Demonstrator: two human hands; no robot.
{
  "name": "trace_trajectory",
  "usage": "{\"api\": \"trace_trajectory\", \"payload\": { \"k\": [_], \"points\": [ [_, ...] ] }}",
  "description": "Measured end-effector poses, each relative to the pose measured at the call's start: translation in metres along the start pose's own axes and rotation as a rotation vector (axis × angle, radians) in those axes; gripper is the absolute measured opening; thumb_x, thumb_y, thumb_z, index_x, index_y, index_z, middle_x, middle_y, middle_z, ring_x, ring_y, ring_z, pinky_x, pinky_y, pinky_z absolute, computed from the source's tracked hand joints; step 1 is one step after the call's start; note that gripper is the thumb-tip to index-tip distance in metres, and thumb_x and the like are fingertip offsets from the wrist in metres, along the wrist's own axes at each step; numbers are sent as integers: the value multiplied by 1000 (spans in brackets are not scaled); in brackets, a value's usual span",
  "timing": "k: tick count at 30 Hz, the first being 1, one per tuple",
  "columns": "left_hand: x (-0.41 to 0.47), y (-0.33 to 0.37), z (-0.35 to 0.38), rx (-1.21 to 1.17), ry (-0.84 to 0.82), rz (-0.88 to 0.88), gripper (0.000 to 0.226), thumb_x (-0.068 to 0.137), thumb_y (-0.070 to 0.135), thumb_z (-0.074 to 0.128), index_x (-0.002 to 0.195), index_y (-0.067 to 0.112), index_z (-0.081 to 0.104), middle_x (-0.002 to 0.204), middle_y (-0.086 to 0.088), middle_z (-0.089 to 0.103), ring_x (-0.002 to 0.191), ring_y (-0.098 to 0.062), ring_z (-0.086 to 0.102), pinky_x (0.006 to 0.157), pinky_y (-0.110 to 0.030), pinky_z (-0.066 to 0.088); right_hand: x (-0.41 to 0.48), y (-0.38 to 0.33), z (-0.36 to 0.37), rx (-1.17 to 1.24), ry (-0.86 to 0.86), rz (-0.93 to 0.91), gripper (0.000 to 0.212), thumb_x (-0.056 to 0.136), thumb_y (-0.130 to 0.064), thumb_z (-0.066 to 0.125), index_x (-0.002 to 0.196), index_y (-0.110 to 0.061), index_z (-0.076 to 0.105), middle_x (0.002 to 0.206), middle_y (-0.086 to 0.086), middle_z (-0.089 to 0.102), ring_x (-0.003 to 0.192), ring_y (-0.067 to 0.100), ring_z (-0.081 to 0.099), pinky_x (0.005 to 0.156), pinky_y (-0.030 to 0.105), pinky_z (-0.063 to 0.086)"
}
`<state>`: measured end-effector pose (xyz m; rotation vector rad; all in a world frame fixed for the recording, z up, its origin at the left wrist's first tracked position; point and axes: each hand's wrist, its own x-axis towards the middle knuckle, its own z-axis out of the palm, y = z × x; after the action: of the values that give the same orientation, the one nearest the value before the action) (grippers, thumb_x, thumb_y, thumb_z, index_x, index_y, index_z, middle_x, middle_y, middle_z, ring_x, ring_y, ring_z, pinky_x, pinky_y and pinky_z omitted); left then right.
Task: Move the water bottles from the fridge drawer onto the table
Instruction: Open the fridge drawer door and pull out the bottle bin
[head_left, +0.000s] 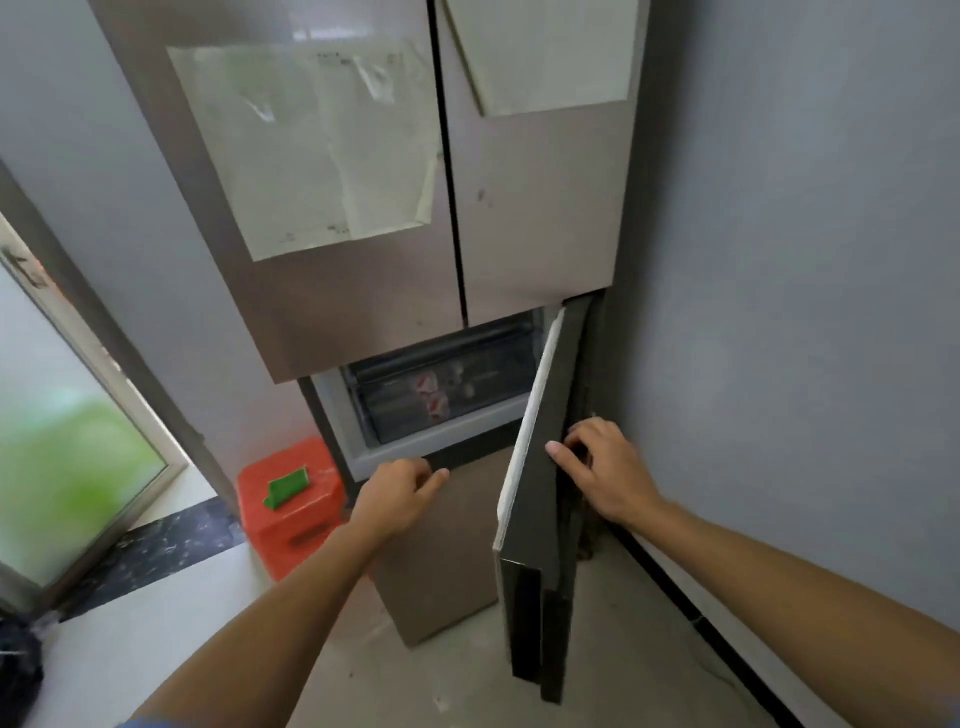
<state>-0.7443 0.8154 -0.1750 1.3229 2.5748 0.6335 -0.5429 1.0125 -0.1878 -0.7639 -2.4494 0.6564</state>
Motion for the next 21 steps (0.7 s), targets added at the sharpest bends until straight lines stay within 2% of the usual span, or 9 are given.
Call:
{"api": "trace_trajectory", "payload": {
  "k": [2, 5, 9, 11, 13, 16, 18, 21],
  "points": [
    [11, 31, 7, 20, -47, 30, 37, 96, 43, 48, 74, 16, 61, 69, -3, 62, 65, -18, 60, 67, -37, 52, -11, 15, -28, -40, -34, 85, 56, 80, -76, 42, 101, -27, 58, 107, -6, 56, 104, 11, 50, 84, 34, 47],
    [31, 72, 21, 19, -107, 116, 32, 96, 42, 47, 84, 18, 63, 79, -3, 65, 73, -17, 61, 73, -39, 54, -24, 32, -68, -70, -114, 199, 63, 79, -70, 55, 121, -23, 56, 118, -2, 59, 106, 16, 55, 85, 33, 47],
    [70, 126, 43, 73, -99, 301, 28, 96, 38, 47, 85, 16, 60, 83, -2, 60, 75, -18, 58, 74, -42, 52, -33, 54, -113, -133, -216, 308, 87, 71, -73, 61, 139, -23, 41, 132, 2, 56, 114, 19, 56, 93, 37, 47],
    [92, 154, 56, 94, -78, 404, 25, 95, 37, 48, 96, 15, 59, 93, -2, 57, 80, -18, 55, 75, -39, 50, -34, 66, -132, -240, -264, 348, 90, 72, -71, 62, 143, -24, 35, 133, 6, 53, 115, 23, 55, 92, 38, 47],
    [113, 181, 70, 107, -78, 476, 31, 96, 37, 48, 116, 15, 55, 110, -4, 53, 92, -19, 54, 79, -35, 48, -36, 76, -149, -318, -272, 386, 83, 77, -63, 62, 144, -24, 33, 128, 8, 54, 109, 26, 56, 88, 37, 47],
    [145, 221, 88, 144, -82, 588, 45, 96, 38, 47, 136, 17, 42, 135, -7, 45, 118, -26, 47, 93, -40, 46, -39, 94, -165, -438, -227, 416, 69, 83, -52, 57, 142, -22, 35, 123, 8, 57, 104, 25, 55, 83, 36, 47],
    [163, 246, 97, 202, -85, 669, 52, 97, 40, 44, 143, 20, 34, 148, -10, 35, 133, -29, 36, 104, -44, 38, -41, 111, -172, -538, -162, 424, 62, 87, -49, 51, 140, -21, 37, 124, 7, 56, 108, 25, 53, 85, 36, 46],
    [183, 279, 115, 293, -130, 771, 54, 98, 44, 37, 147, 23, 27, 154, -11, 26, 141, -31, 22, 112, -47, 27, -47, 145, -179, -654, -55, 443, 57, 95, -49, 42, 143, -20, 35, 128, 7, 52, 113, 26, 49, 87, 37, 42]
  ]
}}
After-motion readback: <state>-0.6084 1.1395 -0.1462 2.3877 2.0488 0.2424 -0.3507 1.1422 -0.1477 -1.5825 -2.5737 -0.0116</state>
